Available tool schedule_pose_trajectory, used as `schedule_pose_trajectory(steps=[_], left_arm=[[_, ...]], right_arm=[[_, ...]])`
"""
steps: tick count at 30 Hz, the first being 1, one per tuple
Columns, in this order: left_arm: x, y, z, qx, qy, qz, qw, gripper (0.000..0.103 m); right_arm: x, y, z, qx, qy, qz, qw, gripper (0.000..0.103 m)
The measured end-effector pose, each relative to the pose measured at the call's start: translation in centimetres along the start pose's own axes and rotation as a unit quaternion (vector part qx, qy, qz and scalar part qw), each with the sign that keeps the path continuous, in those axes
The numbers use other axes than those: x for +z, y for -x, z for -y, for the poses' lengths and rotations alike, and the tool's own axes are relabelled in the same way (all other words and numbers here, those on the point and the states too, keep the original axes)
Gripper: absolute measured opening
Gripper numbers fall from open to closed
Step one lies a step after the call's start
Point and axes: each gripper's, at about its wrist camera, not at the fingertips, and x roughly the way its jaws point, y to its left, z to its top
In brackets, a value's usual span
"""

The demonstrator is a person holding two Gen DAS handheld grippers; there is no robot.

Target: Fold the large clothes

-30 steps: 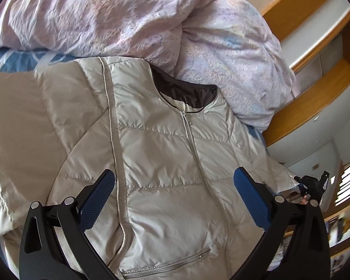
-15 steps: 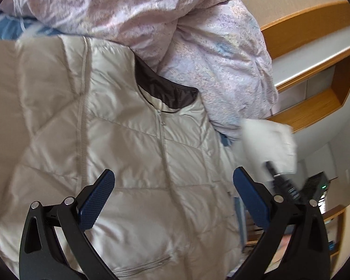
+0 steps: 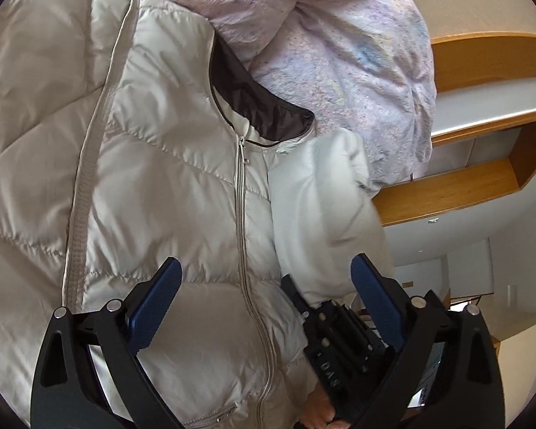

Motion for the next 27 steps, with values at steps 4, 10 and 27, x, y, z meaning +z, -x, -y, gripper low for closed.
schedule_pose_trajectory(steps=[4, 10, 27], left_arm=[[0.4, -0.6, -0.3, 0.000, 0.008, -0.003, 1.0000, 0.097], [0.8, -1.7, 0.0, 0.005, 0.011, -0.006, 0.9999, 0.097], [1.6, -1.3, -0.1, 0.147, -0.058, 0.038, 0.9867, 0.015]], right_arm=[[-0.2, -1.2, 0.1, 0.007, 0.004, -0.027, 1.000, 0.022], [-0.6, -1.0, -1.2, 0.035, 0.016, -0.033, 0.999, 0.064], [1.2, 4.2, 3.9, 0.002, -0.083, 0.041, 0.996, 0.063]])
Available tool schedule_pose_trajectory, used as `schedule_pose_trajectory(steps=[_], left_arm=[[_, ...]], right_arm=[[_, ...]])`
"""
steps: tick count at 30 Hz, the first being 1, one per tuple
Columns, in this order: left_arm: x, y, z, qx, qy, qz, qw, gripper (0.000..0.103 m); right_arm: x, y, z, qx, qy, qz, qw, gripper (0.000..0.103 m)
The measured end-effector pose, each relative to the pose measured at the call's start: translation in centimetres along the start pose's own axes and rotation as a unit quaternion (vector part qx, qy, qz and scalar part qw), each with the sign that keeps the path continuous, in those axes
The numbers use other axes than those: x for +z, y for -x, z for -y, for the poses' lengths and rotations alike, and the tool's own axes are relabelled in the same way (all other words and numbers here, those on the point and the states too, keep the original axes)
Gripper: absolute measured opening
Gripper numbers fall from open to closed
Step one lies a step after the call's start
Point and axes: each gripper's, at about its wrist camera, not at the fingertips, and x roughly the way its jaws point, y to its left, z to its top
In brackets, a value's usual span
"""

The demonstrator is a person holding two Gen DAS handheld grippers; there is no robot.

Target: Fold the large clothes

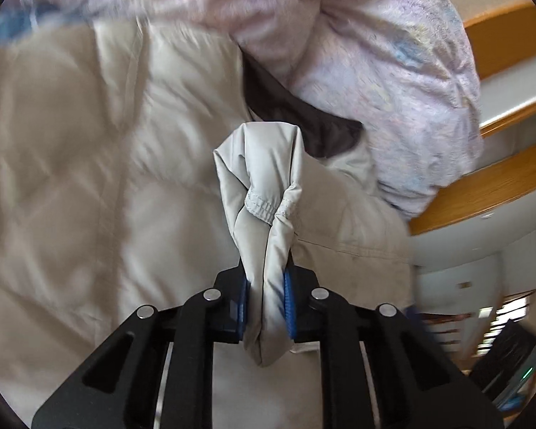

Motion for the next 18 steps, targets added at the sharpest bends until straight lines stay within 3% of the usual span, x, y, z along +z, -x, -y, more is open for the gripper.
schedule_pose_trajectory(steps=[4, 8, 11, 13, 15, 18], left_arm=[[-0.1, -0.9, -0.7, 0.031, -0.007, -0.006, 0.9995, 0.016], [-0.4, -1.4, -0.1, 0.059, -0.028, 0.000, 0.9978, 0.024], [-0.7, -1.9, -0.2, 0.062, -0.030, 0.001, 0.9976, 0.028], [-0.8, -2.0, -0.3, 0.061, -0.032, 0.002, 0.9976, 0.028], [-0.6, -1.4, -0.6, 0.046, -0.020, -0.006, 0.9987, 0.033], [-0.7, 1.1, -1.4, 0.016, 0.002, 0.004, 0.9999, 0.052]], right_arm=[[0.6, -2.6, 3.2, -0.092, -0.033, -0.007, 0.995, 0.054], [-0.3, -5.8, 4.7, -0.122, -0.034, -0.056, 0.990, 0.050], [-1.2, -7.5, 3.5, -0.162, 0.017, -0.068, 0.984, 0.052], [-0.5, -7.3, 2.6, -0.183, 0.017, -0.077, 0.980, 0.051], [0.2, -6.2, 1.6, -0.151, 0.012, -0.062, 0.986, 0.051], [1.0, -4.8, -2.5, -0.093, 0.052, -0.033, 0.994, 0.051]])
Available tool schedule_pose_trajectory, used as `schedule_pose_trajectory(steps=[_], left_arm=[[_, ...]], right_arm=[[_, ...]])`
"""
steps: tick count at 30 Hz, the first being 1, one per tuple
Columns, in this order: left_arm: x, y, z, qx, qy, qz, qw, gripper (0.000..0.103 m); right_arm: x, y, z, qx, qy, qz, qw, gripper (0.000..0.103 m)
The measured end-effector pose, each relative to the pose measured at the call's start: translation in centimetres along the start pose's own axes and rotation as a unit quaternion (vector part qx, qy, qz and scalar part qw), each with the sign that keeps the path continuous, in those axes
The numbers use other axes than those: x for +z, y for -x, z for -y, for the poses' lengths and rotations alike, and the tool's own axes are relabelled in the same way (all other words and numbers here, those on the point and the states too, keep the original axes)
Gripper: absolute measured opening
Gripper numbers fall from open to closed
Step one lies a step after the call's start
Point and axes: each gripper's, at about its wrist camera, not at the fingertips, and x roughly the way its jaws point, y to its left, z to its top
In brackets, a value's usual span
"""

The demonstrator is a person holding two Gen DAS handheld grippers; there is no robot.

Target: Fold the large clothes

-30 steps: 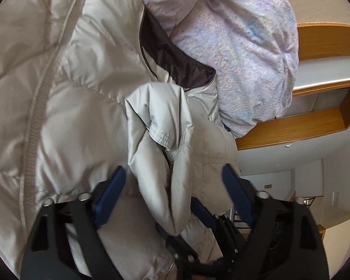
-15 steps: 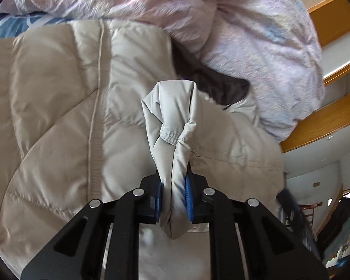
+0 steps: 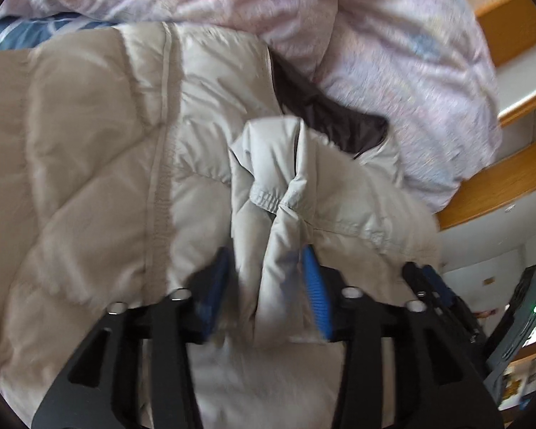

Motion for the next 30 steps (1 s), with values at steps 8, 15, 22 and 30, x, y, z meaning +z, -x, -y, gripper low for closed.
schedule_pose_trajectory(steps=[8, 15, 22, 30], left_arm=[[-3.1, 11.1, -2.9, 0.014, -0.028, 0.093, 0.9952, 0.076], [-8.0, 19.0, -9.2, 0.078, -0.021, 0.165, 0.9830, 0.076], [-13.4, 24.2, -20.7, 0.069, 0.170, 0.208, 0.9606, 0.076], [-17.3, 25.7, -27.5, 0.035, 0.329, 0.251, 0.9097, 0.073]], right_arm=[[0.9, -1.7, -9.6, 0.068, 0.084, -0.024, 0.994, 0.051], [-0.6, -4.9, -13.5, -0.002, 0.144, -0.043, 0.989, 0.052], [0.8, -2.2, -10.1, 0.079, 0.039, -0.043, 0.995, 0.058], [0.5, 3.8, -7.2, 0.146, 0.012, -0.011, 0.989, 0.066]])
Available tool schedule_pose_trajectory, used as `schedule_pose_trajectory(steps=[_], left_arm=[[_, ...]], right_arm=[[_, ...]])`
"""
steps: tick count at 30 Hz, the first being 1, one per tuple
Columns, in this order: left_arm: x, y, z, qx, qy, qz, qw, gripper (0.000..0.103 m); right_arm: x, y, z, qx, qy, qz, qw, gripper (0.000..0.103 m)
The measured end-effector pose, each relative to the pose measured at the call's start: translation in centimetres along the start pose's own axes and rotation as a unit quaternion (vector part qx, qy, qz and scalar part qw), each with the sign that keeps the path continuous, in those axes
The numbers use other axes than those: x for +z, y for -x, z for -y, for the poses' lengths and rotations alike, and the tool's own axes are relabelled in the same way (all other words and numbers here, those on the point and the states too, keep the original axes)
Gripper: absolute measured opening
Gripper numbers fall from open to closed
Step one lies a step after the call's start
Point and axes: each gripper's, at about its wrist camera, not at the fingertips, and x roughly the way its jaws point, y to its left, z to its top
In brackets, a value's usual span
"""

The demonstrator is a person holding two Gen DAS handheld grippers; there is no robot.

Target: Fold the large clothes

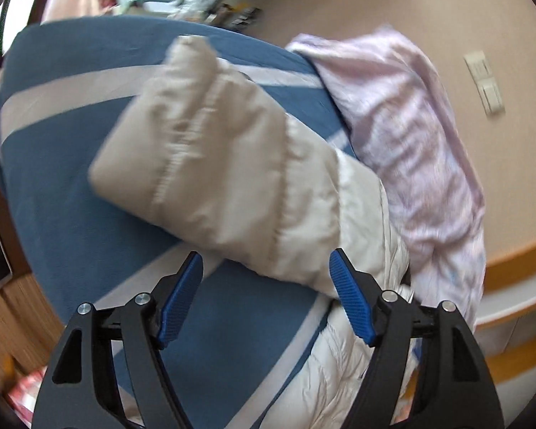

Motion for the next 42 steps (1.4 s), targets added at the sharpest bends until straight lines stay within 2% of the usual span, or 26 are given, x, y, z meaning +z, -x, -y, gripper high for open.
schedule_pose_trajectory(steps=[6, 13, 15, 17, 20, 24, 27, 30, 33, 36, 42], left_arm=[[0.7, 0.4, -1.7, 0.010, 0.056, 0.032, 0.9979, 0.068], [1.4, 0.5, -3.0, -0.001, 0.110, 0.063, 0.9919, 0.054], [1.7, 0.5, -3.4, 0.004, 0.125, 0.075, 0.9893, 0.047], [1.9, 0.5, -4.2, 0.012, 0.148, 0.085, 0.9852, 0.025], [2.4, 0.3, -4.7, 0.012, 0.157, 0.088, 0.9836, 0.013], [3.2, 1.9, -1.4, -0.001, 0.102, 0.116, 0.9879, 0.010], [3.9, 3.5, 2.6, -0.038, 0.053, 0.132, 0.9891, 0.010], [3.9, 4.9, 7.9, -0.080, -0.009, 0.140, 0.9868, 0.010], [3.0, 5.2, 13.6, -0.127, -0.073, 0.132, 0.9804, 0.010], [0.9, 4.4, 19.1, -0.170, -0.129, 0.105, 0.9712, 0.010], [-5.0, 1.1, 27.4, -0.245, -0.216, 0.013, 0.9453, 0.010]], right_arm=[[-0.5, 1.7, -0.3, 0.014, 0.004, 0.003, 1.000, 0.066], [-1.0, 2.8, -0.6, 0.024, 0.012, 0.010, 1.000, 0.066], [-1.0, 3.2, -0.4, 0.025, 0.012, 0.014, 1.000, 0.066], [-1.1, 3.5, -0.1, 0.025, 0.011, 0.018, 0.999, 0.066], [-1.1, 4.2, 0.7, 0.022, 0.008, 0.024, 0.999, 0.066], [-1.1, 5.4, 2.1, 0.010, 0.002, 0.039, 0.999, 0.066], [-1.0, 6.9, 3.8, 0.001, -0.010, 0.058, 0.998, 0.067], [-0.9, 7.8, 5.4, -0.004, -0.028, 0.069, 0.997, 0.068], [-1.1, 8.5, 6.9, -0.010, -0.045, 0.078, 0.996, 0.068], [-1.3, 9.1, 8.5, -0.011, -0.069, 0.087, 0.994, 0.068], [-1.4, 10.2, 10.4, -0.023, -0.086, 0.098, 0.991, 0.068]])
